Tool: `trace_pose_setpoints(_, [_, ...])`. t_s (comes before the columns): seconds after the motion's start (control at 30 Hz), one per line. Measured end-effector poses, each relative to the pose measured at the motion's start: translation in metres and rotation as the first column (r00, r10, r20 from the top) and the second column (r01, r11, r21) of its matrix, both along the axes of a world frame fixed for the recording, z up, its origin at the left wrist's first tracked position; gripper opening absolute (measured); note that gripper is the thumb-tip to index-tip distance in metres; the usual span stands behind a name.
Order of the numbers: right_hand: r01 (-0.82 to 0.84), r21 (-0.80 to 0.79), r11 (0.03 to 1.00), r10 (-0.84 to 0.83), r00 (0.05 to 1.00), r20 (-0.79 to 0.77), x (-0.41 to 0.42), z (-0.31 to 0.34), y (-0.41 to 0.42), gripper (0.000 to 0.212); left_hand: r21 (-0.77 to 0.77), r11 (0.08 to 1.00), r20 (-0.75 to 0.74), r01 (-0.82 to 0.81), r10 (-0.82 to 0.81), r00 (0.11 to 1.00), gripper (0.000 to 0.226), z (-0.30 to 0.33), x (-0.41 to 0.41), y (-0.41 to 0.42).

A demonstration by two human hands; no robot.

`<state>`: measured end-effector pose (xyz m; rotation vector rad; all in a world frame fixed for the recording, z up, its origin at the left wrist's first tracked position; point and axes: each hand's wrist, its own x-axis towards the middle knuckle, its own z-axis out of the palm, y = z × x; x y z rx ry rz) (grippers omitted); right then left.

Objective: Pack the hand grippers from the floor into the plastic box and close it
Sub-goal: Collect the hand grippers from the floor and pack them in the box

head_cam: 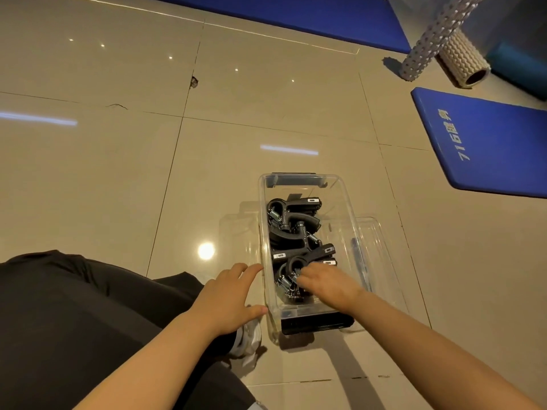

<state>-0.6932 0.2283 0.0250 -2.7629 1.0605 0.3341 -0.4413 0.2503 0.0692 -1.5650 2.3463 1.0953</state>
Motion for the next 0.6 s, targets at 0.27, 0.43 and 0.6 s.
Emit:
trace_pose_setpoints(0.27, [0.523, 0.167, 0.836, -0.501, 0.851, -0.160, -0.035, -0.004, -0.028, 0.079, -0.190, 0.958, 0.058, 0.216, -0.209, 0.976, 0.079, -0.008, -0.011, 0.002])
trace_pose_setpoints(0.43, [0.514, 0.155, 0.844, -0.458, 0.840, -0.292, -0.026, -0.023, -0.031, 0.097, -0.113, 0.871, 0.316, 0.479, -0.425, 0.848, 0.075, -0.015, -0.022, 0.011])
trace_pose_setpoints(0.6, [0.429, 0.065, 0.901, -0.391, 0.867, -0.309, -0.027, -0.023, -0.039, 0.084, -0.060, 0.864, 0.353, 0.500, -0.450, 0.820, 0.076, -0.017, -0.022, 0.009])
